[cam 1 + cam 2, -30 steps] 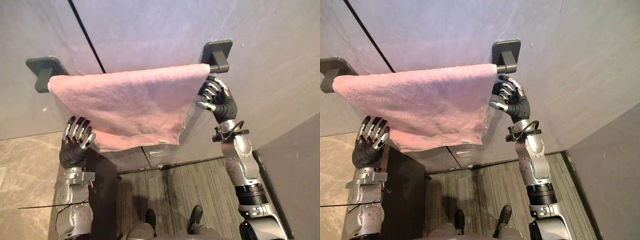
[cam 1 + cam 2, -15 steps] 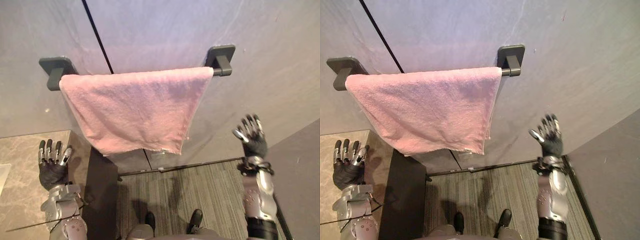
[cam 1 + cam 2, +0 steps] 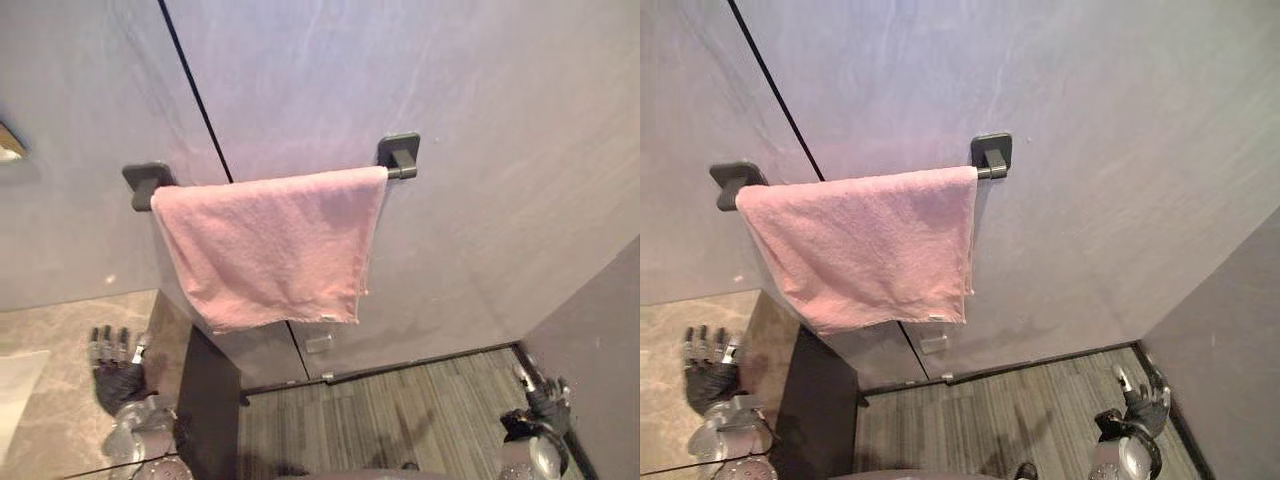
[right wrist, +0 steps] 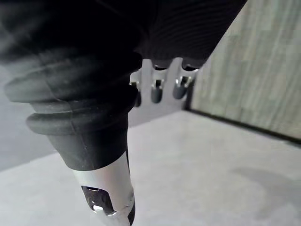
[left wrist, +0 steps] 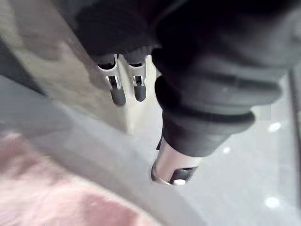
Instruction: Organize washtable
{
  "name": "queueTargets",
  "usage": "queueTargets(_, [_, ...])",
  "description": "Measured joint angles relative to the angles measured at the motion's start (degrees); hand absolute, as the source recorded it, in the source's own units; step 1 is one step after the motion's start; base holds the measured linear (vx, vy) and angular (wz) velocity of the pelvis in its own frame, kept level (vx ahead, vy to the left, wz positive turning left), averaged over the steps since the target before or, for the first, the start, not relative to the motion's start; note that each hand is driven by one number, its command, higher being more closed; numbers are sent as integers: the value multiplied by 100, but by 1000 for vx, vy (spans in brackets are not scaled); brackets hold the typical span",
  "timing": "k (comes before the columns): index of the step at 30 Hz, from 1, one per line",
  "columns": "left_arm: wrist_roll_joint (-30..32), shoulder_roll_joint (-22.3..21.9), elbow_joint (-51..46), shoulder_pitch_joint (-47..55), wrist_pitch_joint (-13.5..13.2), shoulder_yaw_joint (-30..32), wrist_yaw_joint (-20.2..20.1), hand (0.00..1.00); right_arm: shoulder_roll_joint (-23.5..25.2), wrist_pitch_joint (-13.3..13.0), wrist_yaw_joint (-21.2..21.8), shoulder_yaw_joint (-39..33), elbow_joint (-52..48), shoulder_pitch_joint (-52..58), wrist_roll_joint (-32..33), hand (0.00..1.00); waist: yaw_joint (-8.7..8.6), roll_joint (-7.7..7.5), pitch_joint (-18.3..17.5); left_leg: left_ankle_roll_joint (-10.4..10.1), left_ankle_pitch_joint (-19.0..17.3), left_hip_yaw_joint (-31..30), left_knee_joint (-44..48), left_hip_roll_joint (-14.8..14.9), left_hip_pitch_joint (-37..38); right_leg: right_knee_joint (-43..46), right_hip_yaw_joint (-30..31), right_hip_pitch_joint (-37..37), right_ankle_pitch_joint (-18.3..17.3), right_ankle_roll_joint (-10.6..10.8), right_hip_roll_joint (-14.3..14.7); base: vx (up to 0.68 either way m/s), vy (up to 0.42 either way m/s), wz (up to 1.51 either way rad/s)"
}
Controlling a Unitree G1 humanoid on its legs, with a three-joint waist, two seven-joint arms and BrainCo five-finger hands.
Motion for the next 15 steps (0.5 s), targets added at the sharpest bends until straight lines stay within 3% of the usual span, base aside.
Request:
queueTargets(1, [41,-22,167,-7,21,-134,-8,0,0,1,-39,2,191,-1,25,0,6,-6,-1,-26,-19,20,0,11,11,-5,-1,5,-36,32,8,-66,-21,-9])
queueTargets(4, [172,13,1860,-132,426,-886,28,0,1,-1,-200,4,952,2,38,0,-8,-92,0,-61,-69,328,4,96,90,-17,-10,14,-86,13,40,-21,-19,-26])
queueTargets(7, [584,28,3093,-155,632,-1252,43,0,8,19,-327,-56,1692,68,-36,0,-34,-266,-33,-120,-112,501,3,178,146,-17,14,-9,-97,-6,115,15,-26,-29])
queueTargets(10, [745,6,3714,-171,613,-907,190,0,10,22,-434,-317,2098,228,-32,0,-30,-333,-37,-183,-144,609,3,228,195,-14,112,-17,-101,-10,177,62,-12,-18])
queueTargets(15, [1241,-72,4464,-257,584,42,662,0,7,25,-429,-511,2539,287,115,0,-8,-225,-92,-196,-183,637,-18,214,330,2,130,91,-105,-7,169,64,27,-2])
